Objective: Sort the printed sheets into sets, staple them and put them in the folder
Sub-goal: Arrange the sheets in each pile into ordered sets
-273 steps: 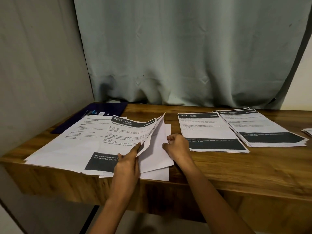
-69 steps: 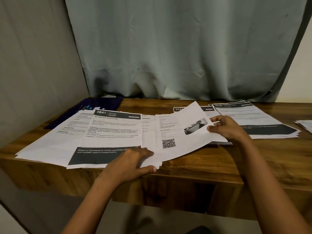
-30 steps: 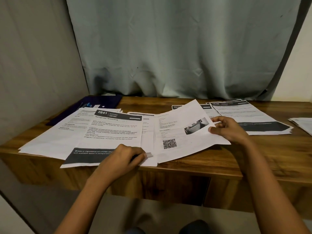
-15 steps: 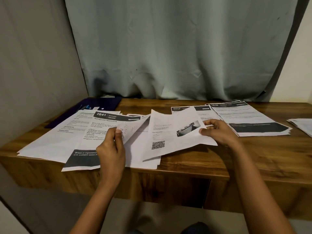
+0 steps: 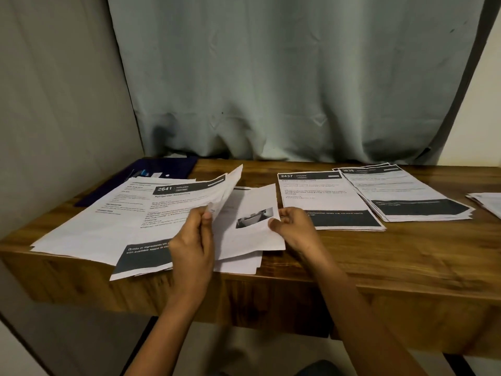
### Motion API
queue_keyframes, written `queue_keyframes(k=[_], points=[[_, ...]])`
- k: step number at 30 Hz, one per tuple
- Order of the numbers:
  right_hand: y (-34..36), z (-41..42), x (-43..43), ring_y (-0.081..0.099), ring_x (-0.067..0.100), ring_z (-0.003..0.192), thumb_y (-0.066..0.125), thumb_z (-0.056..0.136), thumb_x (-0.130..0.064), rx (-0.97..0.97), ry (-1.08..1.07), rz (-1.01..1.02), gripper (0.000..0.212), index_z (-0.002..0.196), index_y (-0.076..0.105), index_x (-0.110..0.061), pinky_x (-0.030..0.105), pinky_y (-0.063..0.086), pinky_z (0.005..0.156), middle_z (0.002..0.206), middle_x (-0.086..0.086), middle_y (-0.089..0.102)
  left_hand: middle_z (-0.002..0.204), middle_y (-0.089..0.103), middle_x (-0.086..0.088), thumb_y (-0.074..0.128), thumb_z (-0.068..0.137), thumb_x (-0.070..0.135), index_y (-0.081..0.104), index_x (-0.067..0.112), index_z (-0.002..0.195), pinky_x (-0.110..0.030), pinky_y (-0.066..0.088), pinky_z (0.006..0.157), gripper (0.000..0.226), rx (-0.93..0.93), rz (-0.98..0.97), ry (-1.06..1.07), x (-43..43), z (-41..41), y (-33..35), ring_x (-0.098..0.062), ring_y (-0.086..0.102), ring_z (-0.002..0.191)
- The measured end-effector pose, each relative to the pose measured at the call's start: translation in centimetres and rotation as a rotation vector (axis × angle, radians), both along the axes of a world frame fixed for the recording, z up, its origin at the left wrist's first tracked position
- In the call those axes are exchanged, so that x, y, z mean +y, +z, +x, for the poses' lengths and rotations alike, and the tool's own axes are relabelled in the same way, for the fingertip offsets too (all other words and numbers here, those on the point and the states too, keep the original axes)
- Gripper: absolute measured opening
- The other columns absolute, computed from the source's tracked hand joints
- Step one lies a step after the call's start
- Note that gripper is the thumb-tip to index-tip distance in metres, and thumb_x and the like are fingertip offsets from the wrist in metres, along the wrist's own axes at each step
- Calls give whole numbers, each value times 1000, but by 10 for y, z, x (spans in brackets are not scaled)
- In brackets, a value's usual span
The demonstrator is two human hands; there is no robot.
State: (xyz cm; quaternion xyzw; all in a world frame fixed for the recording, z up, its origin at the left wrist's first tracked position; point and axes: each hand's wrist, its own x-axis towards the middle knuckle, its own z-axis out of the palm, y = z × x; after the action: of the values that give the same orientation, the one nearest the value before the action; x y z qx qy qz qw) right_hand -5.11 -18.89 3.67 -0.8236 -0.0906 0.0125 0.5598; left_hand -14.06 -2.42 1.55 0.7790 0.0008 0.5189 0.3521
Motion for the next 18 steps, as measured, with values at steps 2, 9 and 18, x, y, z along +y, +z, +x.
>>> queue_keyframes(k=[2,9,18], points=[[1,-2,11,61,20,100,58,94,-17,-46,39,-65,35,126,55,-4,35,51,88,112,4,64,81,55,5,47,96,20,61,5,98,0,39,56,21,23,87,-11,-4,-1,-4,6,52,68],[-2,2,25,56,25,112,40,102,-21,-136,60,-160,32,124,56,-4,26,42,81,124,12,60,88,65,4,37,99,45,50,32,105,-20,47,64,19,329,314,-237,-8,0,-22,-10,61,77],[-17,4,24,59,8,93,72,84,-19,-51,42,-89,54,130,45,-12,11,46,61,121,1,62,161,6,3,-15,42,98,-3,33,152,-44,0,119,129,976,728,-94,30,-2,-24,-25,3,148]])
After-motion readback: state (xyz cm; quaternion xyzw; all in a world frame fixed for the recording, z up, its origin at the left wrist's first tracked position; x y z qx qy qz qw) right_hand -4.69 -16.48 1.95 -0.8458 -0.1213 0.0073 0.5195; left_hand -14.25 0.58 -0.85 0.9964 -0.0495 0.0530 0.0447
